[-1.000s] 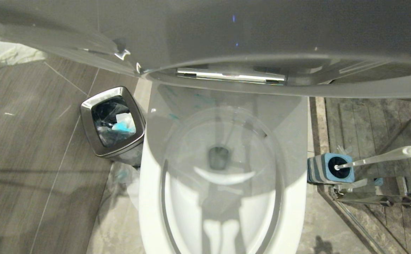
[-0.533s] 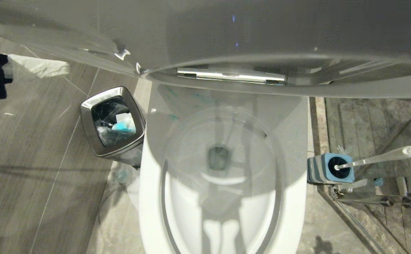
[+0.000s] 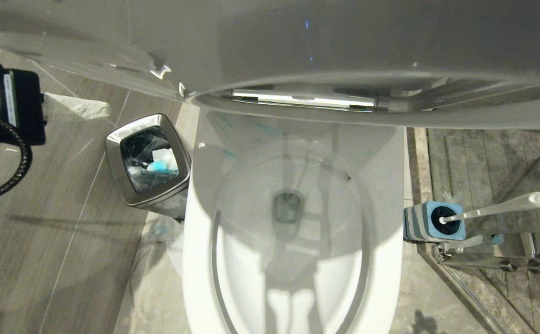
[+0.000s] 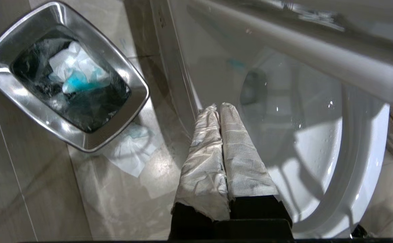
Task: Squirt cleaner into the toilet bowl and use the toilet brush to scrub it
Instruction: Close the toilet lid
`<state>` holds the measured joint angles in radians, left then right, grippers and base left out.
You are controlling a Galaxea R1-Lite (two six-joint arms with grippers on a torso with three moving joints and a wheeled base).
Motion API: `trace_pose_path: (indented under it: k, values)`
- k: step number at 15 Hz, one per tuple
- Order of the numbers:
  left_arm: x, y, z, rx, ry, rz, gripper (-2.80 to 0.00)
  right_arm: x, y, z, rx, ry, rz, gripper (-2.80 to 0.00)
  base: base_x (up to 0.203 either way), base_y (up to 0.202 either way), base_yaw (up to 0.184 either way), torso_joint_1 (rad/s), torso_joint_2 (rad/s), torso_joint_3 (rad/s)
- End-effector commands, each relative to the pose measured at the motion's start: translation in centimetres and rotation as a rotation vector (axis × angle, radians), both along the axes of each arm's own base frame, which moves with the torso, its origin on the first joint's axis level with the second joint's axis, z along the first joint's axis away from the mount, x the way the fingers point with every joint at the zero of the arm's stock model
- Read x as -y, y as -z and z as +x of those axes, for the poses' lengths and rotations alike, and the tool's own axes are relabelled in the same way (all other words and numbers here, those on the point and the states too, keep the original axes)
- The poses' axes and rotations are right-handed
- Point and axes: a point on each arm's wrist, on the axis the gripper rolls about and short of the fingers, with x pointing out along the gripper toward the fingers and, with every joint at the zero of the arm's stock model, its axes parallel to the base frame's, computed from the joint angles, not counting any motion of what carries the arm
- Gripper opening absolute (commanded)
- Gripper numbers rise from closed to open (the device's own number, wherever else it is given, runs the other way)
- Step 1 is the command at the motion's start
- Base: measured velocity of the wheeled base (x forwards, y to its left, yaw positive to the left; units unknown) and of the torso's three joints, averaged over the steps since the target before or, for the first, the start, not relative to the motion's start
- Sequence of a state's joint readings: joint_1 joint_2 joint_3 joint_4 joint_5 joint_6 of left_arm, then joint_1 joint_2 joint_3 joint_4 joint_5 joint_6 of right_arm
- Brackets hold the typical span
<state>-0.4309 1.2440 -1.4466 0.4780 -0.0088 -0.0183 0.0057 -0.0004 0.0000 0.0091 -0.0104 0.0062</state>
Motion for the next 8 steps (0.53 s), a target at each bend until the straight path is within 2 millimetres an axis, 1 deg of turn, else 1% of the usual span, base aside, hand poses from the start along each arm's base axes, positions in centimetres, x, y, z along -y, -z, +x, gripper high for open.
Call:
trace_pose_path:
  k: [1,5,6,8]
  values:
    - [0.1,0.3,0.2,-0.026,0.002,0.010,-2.80,0.0,0.0,0.0,0.000,0.000,0.000,-2.80,0.000,0.000,0.000,0.000,0.00,0.000]
    - [0.8,1.4,-0.7,-0.121,0.043,0.071,-2.80,0.0,0.0,0.0,0.000,0.000,0.000,-2.80,0.000,0.000,0.000,0.000,0.00,0.000]
    - [0.8,1.7,-0.8,-0.136,0.004,0.107,-2.80,0.0,0.0,0.0,0.000,0.000,0.000,-2.80,0.000,0.000,0.000,0.000,0.00,0.000]
    - [0.8,1.5,-0.9,-0.137,-0.005,0.106,-2.80,0.0,0.0,0.0,0.000,0.000,0.000,-2.80,0.000,0.000,0.000,0.000,0.00,0.000]
